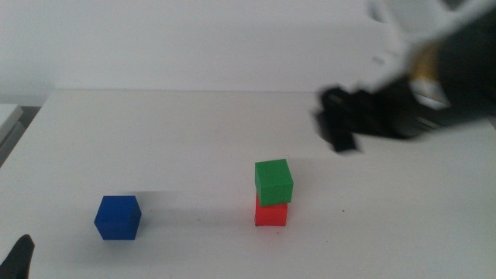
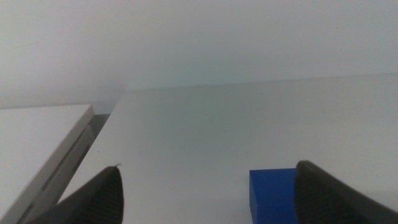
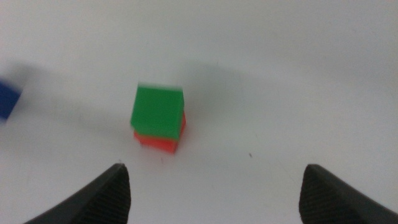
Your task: Stack red cubes first, then green, then blue cubes in a specific spot.
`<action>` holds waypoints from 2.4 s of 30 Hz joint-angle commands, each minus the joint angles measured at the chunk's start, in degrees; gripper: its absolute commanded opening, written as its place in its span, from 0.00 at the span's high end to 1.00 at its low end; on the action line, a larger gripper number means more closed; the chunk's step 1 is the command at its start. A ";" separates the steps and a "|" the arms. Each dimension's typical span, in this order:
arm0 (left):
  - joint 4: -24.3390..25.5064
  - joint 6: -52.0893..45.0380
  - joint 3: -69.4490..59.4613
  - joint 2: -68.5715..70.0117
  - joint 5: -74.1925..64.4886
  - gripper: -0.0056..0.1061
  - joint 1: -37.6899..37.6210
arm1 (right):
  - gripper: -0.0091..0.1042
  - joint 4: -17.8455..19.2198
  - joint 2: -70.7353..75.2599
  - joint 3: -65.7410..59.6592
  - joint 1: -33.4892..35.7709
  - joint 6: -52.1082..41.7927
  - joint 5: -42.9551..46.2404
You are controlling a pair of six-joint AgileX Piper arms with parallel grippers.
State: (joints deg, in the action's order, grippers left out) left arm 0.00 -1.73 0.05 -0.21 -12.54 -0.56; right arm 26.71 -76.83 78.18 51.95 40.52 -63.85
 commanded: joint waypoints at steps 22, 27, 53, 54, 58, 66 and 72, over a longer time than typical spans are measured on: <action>0.00 0.20 -0.05 0.21 0.81 0.11 -0.04 | 0.22 -13.75 43.89 -24.58 -0.04 -24.06 8.35; 2.32 0.06 -0.05 0.21 0.81 0.11 -0.04 | 0.22 -13.75 43.89 -24.58 -0.04 -24.06 8.35; -10.76 -5.01 55.65 -66.18 -55.16 0.11 -1.46 | 0.22 -13.75 43.89 -24.58 -0.04 -23.96 8.33; -11.44 -5.50 56.13 -68.24 -53.11 0.11 -2.46 | 0.22 -13.75 43.89 -24.58 -0.04 -23.96 8.33; -10.49 3.92 56.55 -73.82 -50.56 0.11 -6.07 | 0.22 -13.75 43.89 -24.58 -0.04 -23.96 8.33; -9.03 6.32 56.55 -80.33 -44.19 0.11 -8.64 | 0.22 -13.75 43.89 -24.58 -0.04 -23.96 8.33; -2.93 8.41 56.55 -86.32 -38.94 0.11 -8.64 | 0.22 -13.75 43.89 -24.58 -0.04 -23.95 8.33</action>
State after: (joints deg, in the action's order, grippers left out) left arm -4.69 5.19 56.00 -85.28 -53.28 -9.00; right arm 12.55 -33.06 53.94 51.95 16.91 -56.04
